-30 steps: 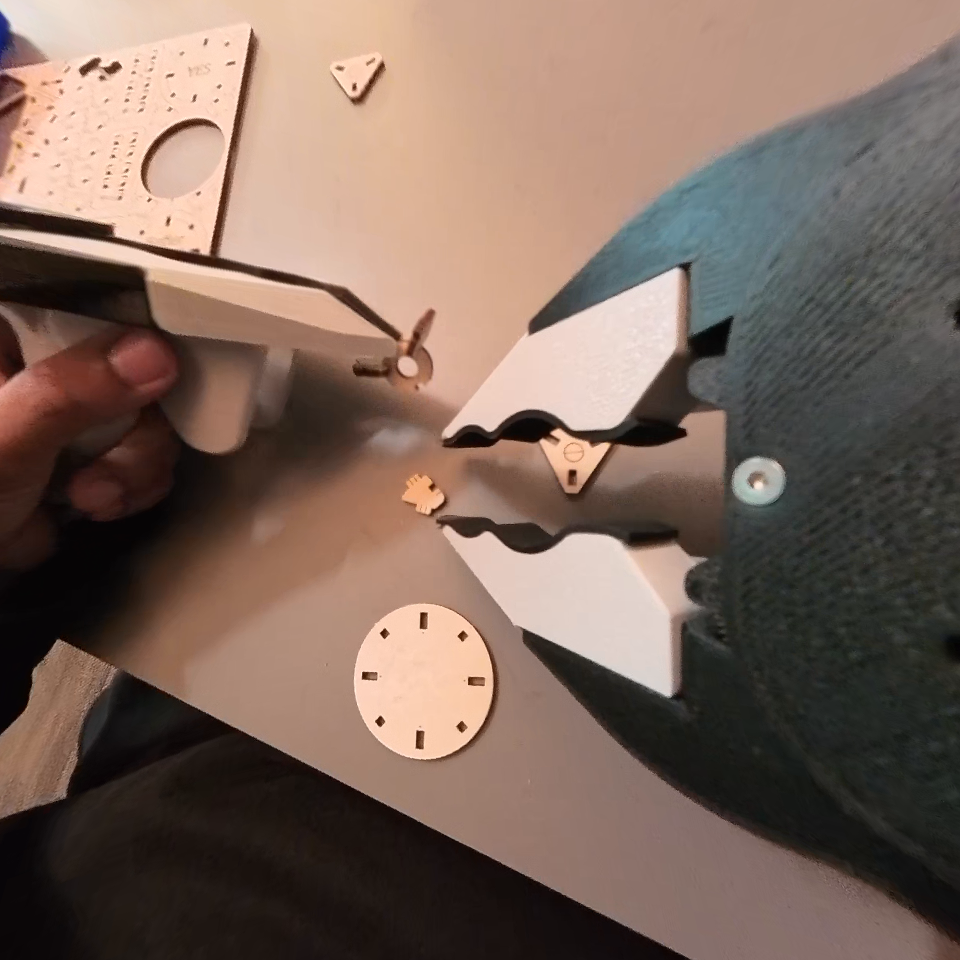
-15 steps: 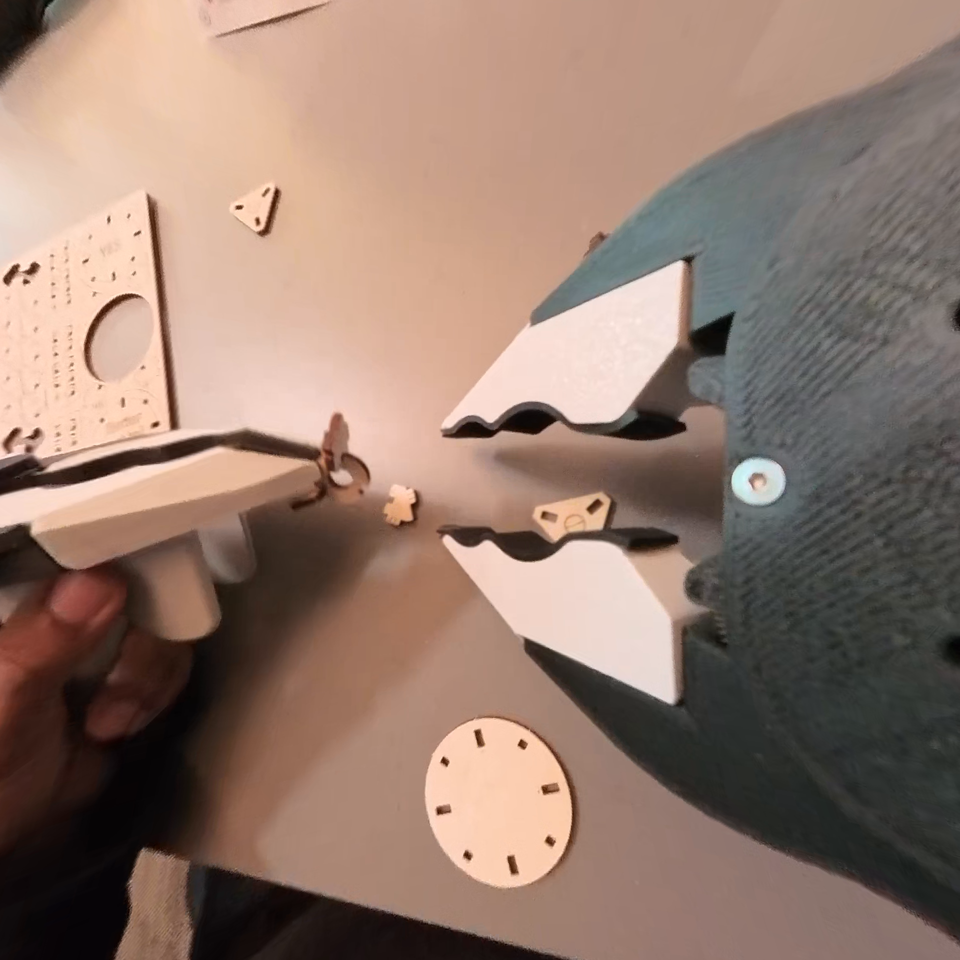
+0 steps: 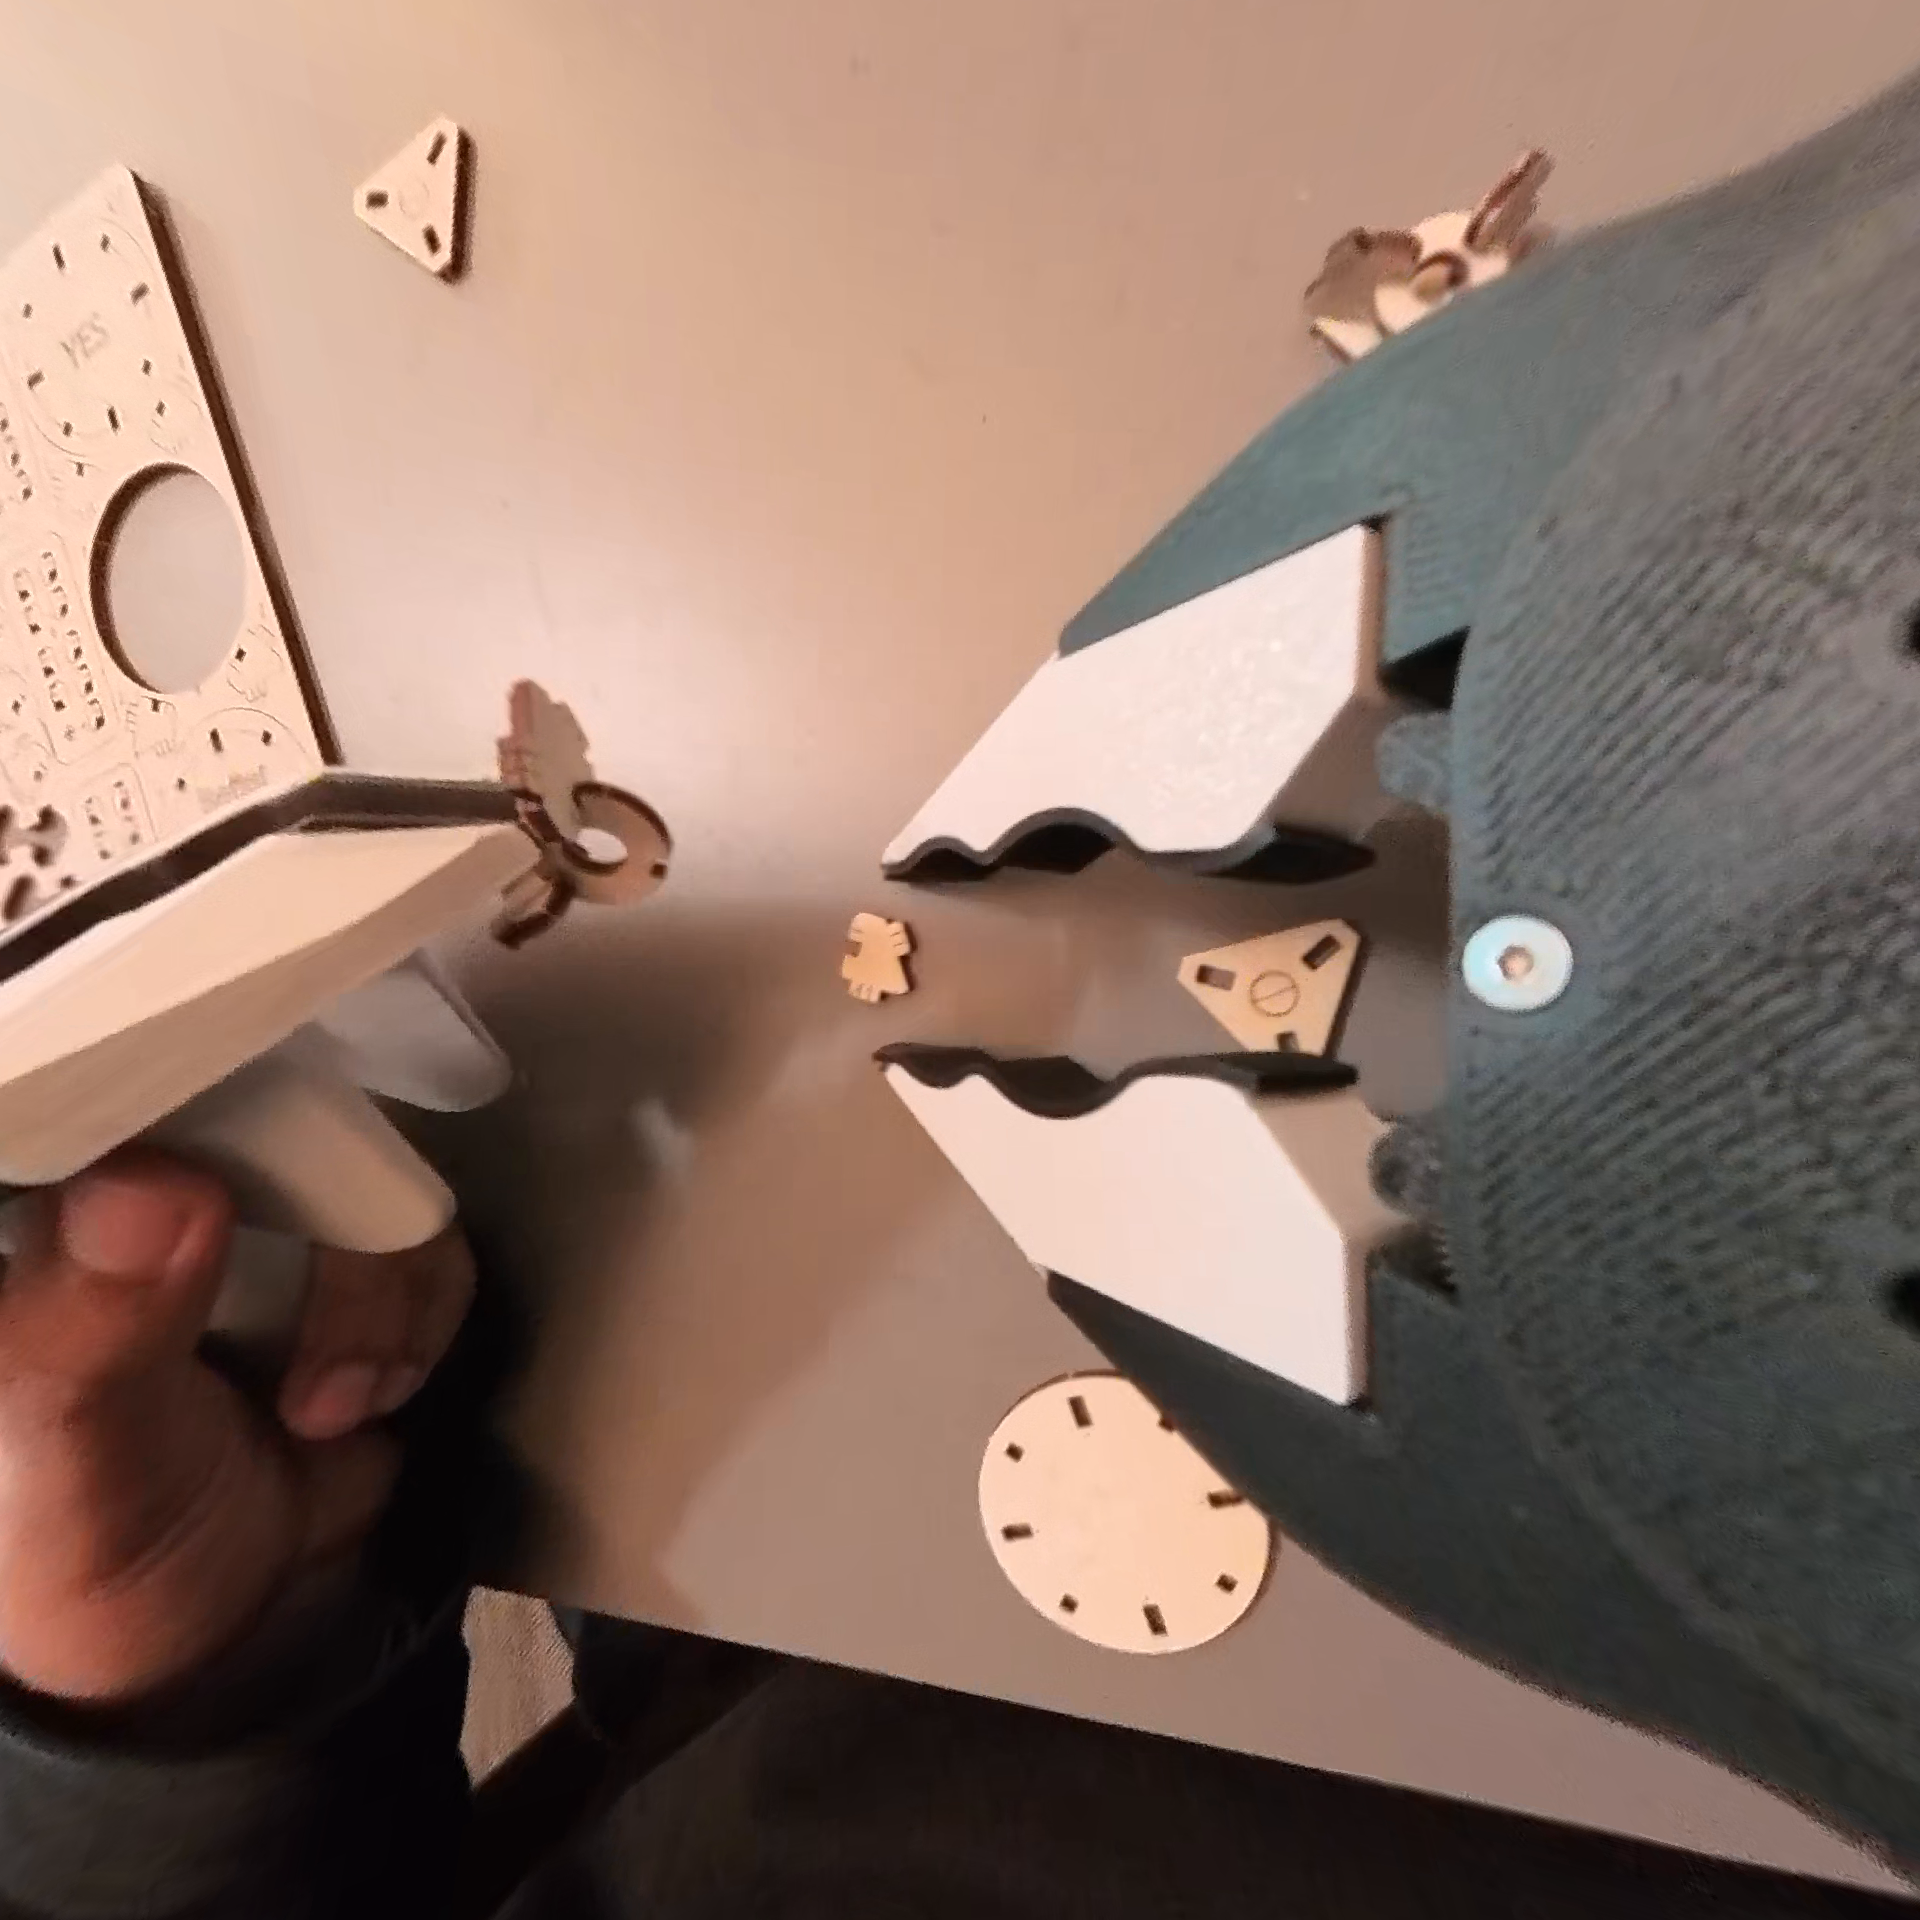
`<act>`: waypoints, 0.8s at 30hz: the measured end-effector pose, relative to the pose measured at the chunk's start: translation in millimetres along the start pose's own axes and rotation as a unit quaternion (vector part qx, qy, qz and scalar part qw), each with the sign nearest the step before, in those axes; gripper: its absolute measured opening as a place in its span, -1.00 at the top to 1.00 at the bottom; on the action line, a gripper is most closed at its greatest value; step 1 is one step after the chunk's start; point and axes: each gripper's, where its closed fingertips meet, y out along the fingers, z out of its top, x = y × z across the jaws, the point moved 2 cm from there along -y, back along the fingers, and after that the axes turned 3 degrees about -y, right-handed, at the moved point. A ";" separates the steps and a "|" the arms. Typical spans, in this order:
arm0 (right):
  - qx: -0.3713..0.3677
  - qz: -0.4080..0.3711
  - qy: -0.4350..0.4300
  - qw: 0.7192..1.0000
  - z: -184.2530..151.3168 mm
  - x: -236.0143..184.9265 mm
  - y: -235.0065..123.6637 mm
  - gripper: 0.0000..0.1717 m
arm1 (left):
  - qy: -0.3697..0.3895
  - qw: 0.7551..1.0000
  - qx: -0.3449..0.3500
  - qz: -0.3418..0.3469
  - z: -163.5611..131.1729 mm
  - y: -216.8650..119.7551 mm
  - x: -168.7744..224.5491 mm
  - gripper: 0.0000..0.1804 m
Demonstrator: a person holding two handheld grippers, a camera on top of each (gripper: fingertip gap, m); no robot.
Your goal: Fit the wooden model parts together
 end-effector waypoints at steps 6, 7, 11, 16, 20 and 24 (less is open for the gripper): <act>-0.006 -0.028 -0.029 0.999 1.2 3.9 2.7 0.84 | -0.004 1.000 0.004 -0.008 0.9 -1.0 1.1 0.99; -0.006 -0.027 -0.029 0.999 1.4 3.2 3.1 0.84 | -0.006 1.000 0.006 -0.011 1.4 -1.4 1.3 0.99; 0.001 -0.060 -0.053 0.997 3.9 7.6 0.0 0.86 | -0.018 0.999 0.023 -0.040 5.6 -4.4 6.3 1.00; 0.085 -0.215 -0.173 0.957 39.2 22.5 -42.8 0.86 | -0.068 0.993 0.058 -0.081 15.3 -11.5 7.7 1.00; 0.044 -0.332 -0.316 0.888 49.1 20.0 -59.3 0.87 | -0.056 0.995 0.036 -0.077 7.4 -3.4 11.9 1.00; -0.011 -0.369 -0.404 0.837 45.0 13.8 -49.7 0.87 | -0.066 0.992 0.045 -0.097 8.2 -3.9 15.4 1.00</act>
